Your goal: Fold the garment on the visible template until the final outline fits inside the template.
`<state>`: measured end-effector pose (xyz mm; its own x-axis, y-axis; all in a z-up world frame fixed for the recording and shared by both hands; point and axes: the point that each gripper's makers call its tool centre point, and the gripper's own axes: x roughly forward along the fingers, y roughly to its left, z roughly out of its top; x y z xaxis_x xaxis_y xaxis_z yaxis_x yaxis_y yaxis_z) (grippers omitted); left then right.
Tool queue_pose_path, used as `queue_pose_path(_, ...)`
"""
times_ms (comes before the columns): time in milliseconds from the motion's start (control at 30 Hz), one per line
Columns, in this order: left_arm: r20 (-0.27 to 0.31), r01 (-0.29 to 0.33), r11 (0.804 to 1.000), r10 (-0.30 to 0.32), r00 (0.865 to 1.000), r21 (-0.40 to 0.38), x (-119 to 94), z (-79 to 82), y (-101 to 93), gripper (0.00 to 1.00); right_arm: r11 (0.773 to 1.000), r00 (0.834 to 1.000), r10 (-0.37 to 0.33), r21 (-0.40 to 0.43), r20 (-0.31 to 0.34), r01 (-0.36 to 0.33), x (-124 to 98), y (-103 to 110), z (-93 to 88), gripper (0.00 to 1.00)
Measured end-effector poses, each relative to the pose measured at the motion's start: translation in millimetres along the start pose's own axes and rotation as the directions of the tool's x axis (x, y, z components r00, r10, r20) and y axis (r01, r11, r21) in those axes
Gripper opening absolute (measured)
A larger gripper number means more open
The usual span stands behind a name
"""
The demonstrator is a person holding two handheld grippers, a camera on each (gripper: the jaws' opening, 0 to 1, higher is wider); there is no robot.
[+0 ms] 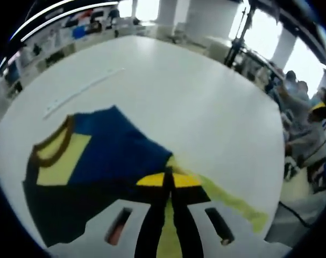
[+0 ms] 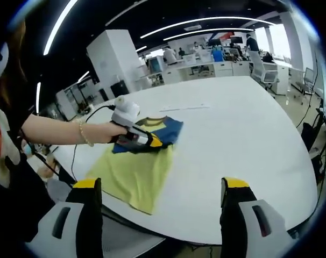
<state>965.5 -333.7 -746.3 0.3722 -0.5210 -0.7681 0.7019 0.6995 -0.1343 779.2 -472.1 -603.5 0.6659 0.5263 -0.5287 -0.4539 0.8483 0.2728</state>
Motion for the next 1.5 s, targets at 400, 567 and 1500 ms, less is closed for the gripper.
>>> queue_pose_path(400, -0.016, 0.01, 1.0, -0.01, 1.0, -0.003, 6.3, -11.2, -2.8, 0.0, 1.0, 1.0, -0.002, 0.002, -0.004, 0.002, -0.1, -0.6, -1.1, 0.91)
queue_pose_path(567, -0.022, 0.015, 1.0, -0.015, 1.0, -0.009, 9.1, -14.0, -5.3, 0.0, 1.0, 1.0, -0.005, 0.004, -0.002, 0.005, -1.2, -1.3, -0.9, 0.91)
queue_pose_path(1500, 0.056, 0.092, 0.992, -0.087, 0.995, -0.088, 11.5, -8.1, -19.3, 0.05, 1.0, 1.0, -0.013, 0.009, 0.004, 0.013, -6.4, -2.2, -1.7, 0.91)
